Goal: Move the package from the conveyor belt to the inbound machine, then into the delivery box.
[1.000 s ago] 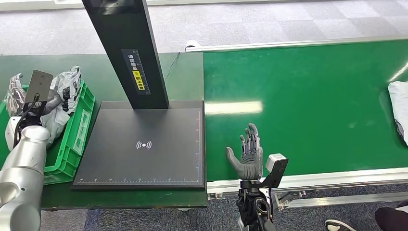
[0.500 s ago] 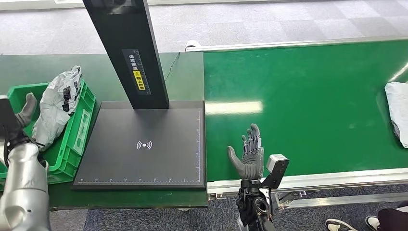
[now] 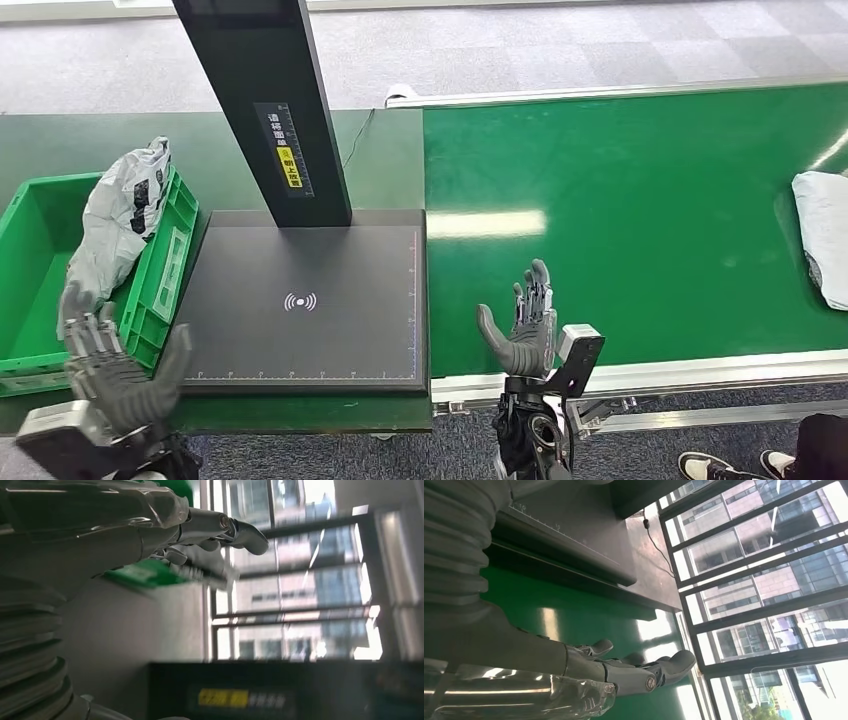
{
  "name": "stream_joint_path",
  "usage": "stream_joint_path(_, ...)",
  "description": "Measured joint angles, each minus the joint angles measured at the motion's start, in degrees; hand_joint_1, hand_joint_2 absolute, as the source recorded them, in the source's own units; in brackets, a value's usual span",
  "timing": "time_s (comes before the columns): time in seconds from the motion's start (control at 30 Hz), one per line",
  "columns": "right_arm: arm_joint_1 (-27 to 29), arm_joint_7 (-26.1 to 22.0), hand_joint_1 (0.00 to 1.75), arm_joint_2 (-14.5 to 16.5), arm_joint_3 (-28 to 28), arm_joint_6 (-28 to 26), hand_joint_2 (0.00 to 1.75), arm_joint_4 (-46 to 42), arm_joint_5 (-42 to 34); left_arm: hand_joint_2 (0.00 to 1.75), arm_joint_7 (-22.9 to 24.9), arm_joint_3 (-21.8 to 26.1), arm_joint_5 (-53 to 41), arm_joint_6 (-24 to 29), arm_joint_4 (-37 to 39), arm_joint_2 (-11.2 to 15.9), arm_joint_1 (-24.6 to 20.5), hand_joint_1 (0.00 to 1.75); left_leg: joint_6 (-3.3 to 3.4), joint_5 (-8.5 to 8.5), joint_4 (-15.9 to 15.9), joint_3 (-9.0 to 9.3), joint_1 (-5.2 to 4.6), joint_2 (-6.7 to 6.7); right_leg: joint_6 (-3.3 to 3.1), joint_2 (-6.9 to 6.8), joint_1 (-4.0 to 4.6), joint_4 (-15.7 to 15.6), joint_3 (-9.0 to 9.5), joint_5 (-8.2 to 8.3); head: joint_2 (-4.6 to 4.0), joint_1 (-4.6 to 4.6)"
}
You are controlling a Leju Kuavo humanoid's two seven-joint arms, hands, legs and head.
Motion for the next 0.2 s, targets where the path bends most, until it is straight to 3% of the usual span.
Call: stream_joint_path(0.2, 0.7, 0.1, 0.0, 0.1, 0.7, 0.0, 1.75, -1.8, 0.3, 1.75, 2.7, -3.5, -10.3, -4.1, 1.5, -2.3, 1.9, 0.0, -0.01, 0.02, 0.0, 0.06, 0.02, 0.01, -0.03, 0.01, 0.01, 0.0, 0.04, 0.03, 0.0, 0.0)
